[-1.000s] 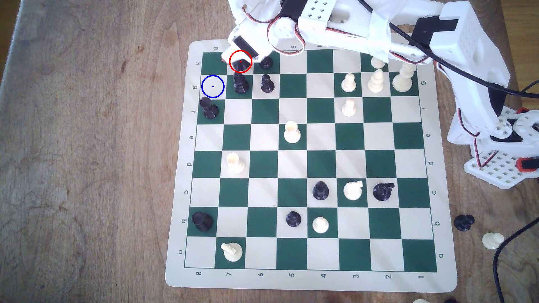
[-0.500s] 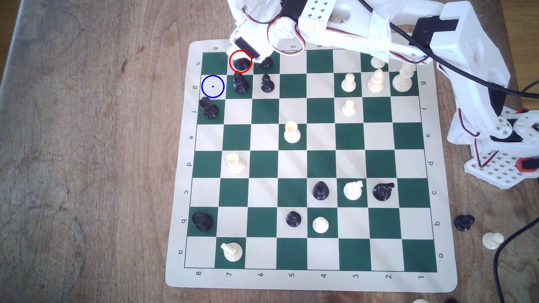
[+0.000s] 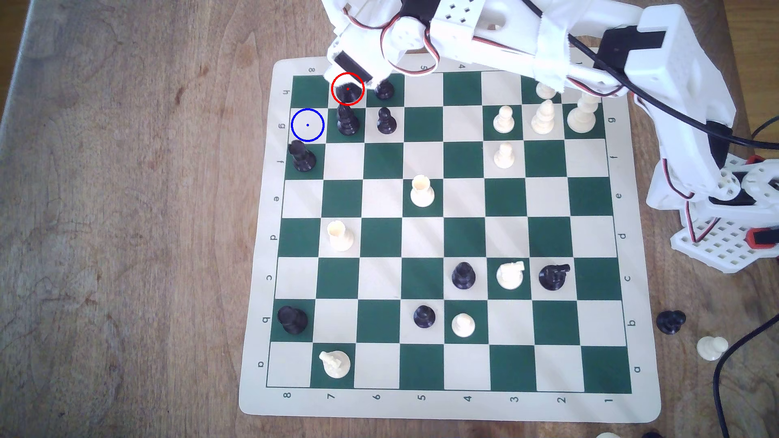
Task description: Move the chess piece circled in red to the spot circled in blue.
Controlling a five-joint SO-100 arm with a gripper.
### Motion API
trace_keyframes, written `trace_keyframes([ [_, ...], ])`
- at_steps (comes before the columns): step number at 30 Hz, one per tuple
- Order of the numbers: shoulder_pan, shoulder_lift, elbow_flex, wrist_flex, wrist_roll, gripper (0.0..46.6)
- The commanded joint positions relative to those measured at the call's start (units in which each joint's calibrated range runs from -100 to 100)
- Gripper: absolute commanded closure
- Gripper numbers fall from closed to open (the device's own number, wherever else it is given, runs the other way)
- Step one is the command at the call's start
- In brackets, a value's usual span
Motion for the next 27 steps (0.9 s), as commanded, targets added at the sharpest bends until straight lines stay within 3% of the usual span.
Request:
trace_keyframes([
  [1, -1.36, -11.17, -6.20, 0.06, 0.00, 46.4],
  [17, -4.33, 3.18, -17.98, -6.17, -0.63, 46.4],
  [27, -5.43, 7.68, -18.89, -6.00, -0.73, 46.4],
])
